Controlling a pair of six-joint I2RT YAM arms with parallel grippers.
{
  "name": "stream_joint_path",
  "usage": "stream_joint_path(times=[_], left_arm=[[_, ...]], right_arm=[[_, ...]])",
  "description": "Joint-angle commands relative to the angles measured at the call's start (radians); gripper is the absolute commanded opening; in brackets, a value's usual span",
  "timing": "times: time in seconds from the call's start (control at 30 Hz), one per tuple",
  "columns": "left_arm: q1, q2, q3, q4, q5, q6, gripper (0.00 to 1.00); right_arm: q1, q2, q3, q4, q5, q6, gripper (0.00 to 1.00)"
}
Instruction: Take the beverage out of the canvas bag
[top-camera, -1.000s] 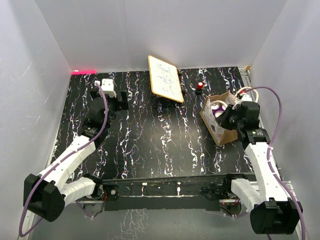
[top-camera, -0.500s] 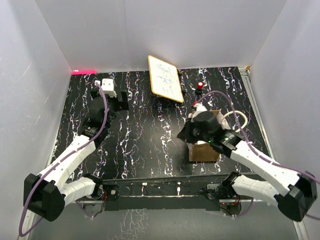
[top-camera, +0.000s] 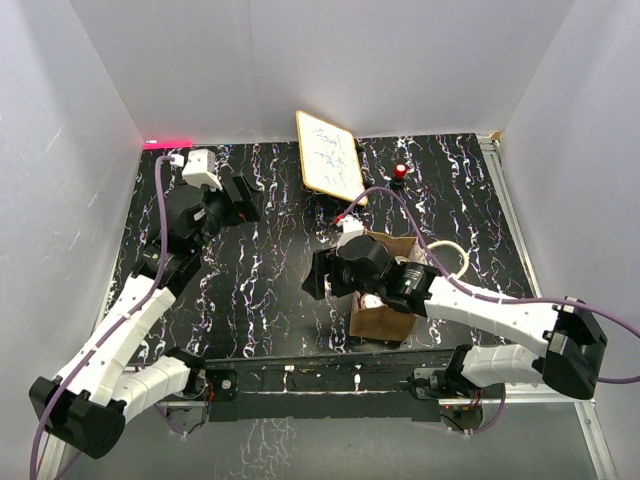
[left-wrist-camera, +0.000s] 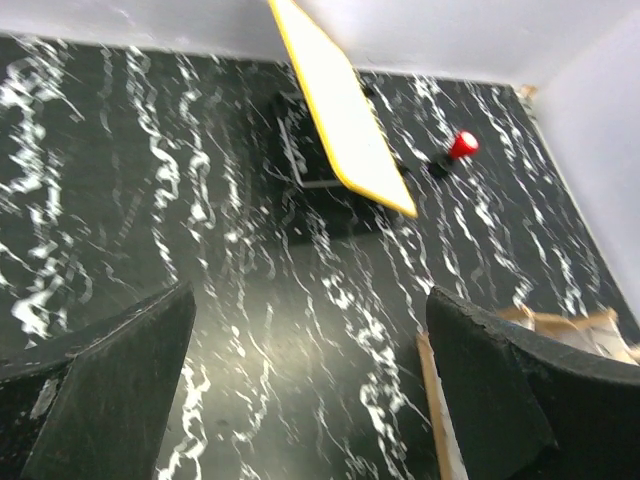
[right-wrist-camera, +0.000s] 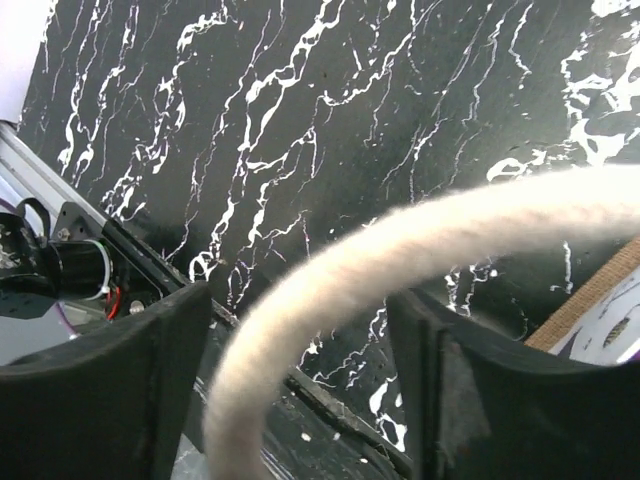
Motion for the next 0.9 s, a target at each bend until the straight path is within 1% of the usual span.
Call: stream_joint_path(times=[0.0,0.1,0.17,0.27,0.33,0.4,0.5,0.57,0.7,0.77,0.87], left_arm=[[-0.004,-0.049,0.03,-0.18,0.206,-0.124,0.97],[-0.004,-0.055,0.013,-0.195,0.333,-0.178,0.97],[-0.003,-0.049,-0.007,-0.168,0.433,-0.226,0.97],[-0.005,-0.038,-0.062,-0.058,0.568,-0.344,0.97],[-0.01,-0.032,-0.11,0.041,0.632,-0.423,0.97],[-0.028,-0.019,-0.146,0.139,0.661,-0.477,0.97],[-0.092,0.013,-0.148,0.175,0.624,-0.487,0.97],[-0.147,0.046,-0.119,0.159,0.586,-0.462,0.97],[-0.27,0.121,-0.035,0.106,0.503,-0.398,0.97],[-0.317,0.153,-0.004,0.083,0.457,-0.371,0.97],[-0.362,0.213,0.046,0.05,0.409,-0.347,0.97]], right_arm=[[0.004,-0.112,0.018,-0.046,0.089,-0.091,0.79],[0.004,-0.234,0.01,-0.126,0.173,-0.122,0.89],[0.003,-0.32,0.014,-0.185,0.232,-0.136,0.93],[0.003,-0.431,0.028,-0.266,0.337,-0.155,0.99],[0.004,-0.484,0.036,-0.332,0.434,-0.154,0.99],[0.004,-0.526,0.041,-0.374,0.537,-0.138,0.99],[0.003,-0.533,0.064,-0.439,0.697,-0.091,0.99],[0.002,-0.51,0.087,-0.471,0.794,-0.083,1.0],[-0.001,-0.441,0.141,-0.581,1.003,-0.011,0.99],[-0.018,-0.426,0.158,-0.588,1.032,-0.01,0.99],[-0.055,-0.414,0.164,-0.55,1.015,-0.05,0.98]])
